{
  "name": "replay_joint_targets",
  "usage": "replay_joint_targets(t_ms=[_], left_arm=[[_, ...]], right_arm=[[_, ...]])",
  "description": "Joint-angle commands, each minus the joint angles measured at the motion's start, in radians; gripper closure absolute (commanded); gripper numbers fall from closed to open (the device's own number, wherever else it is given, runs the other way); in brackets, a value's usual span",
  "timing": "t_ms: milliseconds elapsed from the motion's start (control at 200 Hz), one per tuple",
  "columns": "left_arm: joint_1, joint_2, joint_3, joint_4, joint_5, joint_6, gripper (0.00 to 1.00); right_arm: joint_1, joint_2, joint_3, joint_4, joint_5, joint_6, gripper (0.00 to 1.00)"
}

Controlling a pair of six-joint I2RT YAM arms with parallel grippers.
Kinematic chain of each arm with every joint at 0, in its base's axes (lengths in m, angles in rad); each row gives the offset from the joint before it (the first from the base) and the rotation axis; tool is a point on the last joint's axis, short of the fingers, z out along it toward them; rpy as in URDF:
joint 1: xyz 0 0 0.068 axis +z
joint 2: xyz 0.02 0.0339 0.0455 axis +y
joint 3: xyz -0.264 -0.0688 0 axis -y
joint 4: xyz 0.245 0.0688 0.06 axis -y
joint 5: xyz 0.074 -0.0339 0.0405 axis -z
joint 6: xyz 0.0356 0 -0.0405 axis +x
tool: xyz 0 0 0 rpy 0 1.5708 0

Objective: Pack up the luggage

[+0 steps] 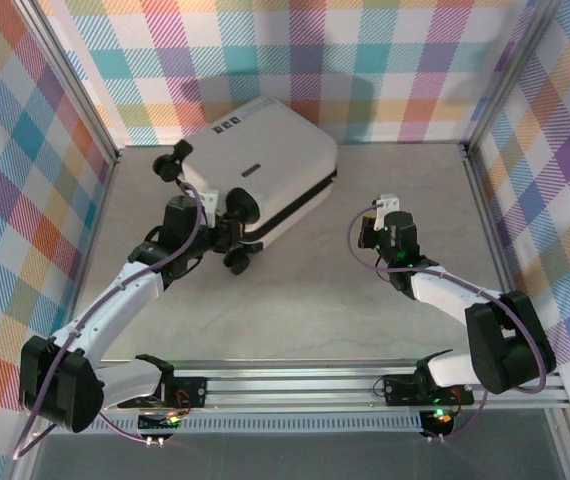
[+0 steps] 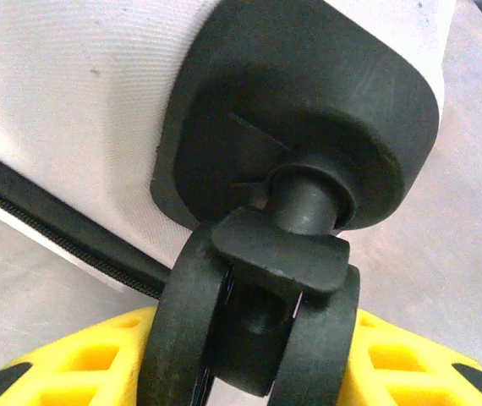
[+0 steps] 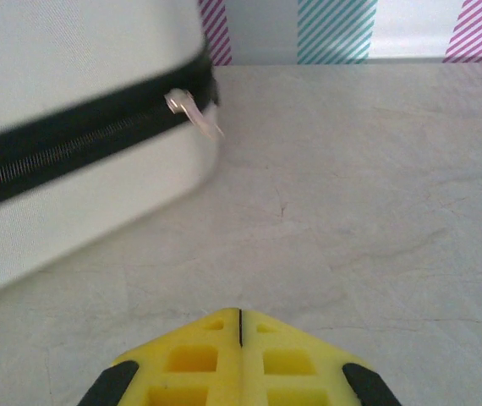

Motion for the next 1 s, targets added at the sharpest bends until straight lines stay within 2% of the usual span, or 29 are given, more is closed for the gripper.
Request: replay_joint_targets(t_ms=[0, 175, 335, 485, 555, 655, 725, 805, 995], left_arm=[[0.155, 0.048, 0.011, -0.055, -0.292, -0.148, 1.00], [0.188, 0.103, 0.071, -0.057, -0.214, -0.095, 1.00], [0.189, 0.081, 0.069, -0.076, -0.174, -0.045, 1.00], [0.189, 0.017, 0.019, -0.090, -0.081, -0.035, 1.00], [0.188, -0.030, -0.023, -0.096, -0.032, -0.047, 1.00], [0.186, -0.110, -0.100, -0.078, -0.004, -0.090, 1.00], [0.167, -0.159, -0.161, -0.013, 0.026, -0.133, 1.00], [0.106, -0.176, -0.193, 0.015, 0.018, -0.159, 1.00], [-0.010, -0.197, -0.240, 0.037, -0.013, -0.210, 1.00]], right_arm=[[-0.004, 0.001, 0.010, -0.001, 0.015, 0.009, 1.00], [-0.006, 0.033, 0.037, -0.002, 0.024, 0.000, 1.00], [-0.009, 0.073, 0.076, 0.000, 0.012, -0.010, 1.00], [-0.035, 0.162, 0.231, -0.115, -0.046, 0.014, 1.00], [-0.059, 0.220, 0.340, -0.170, -0.057, 0.041, 0.70], [-0.094, 0.326, 0.559, -0.303, -0.124, 0.067, 0.50], [-0.112, 0.405, 0.732, -0.411, -0.178, 0.086, 0.44], [-0.133, 0.497, 0.919, -0.525, -0.257, 0.120, 0.37], [-0.170, 0.688, 1.298, -0.706, -0.563, 0.179, 0.23]])
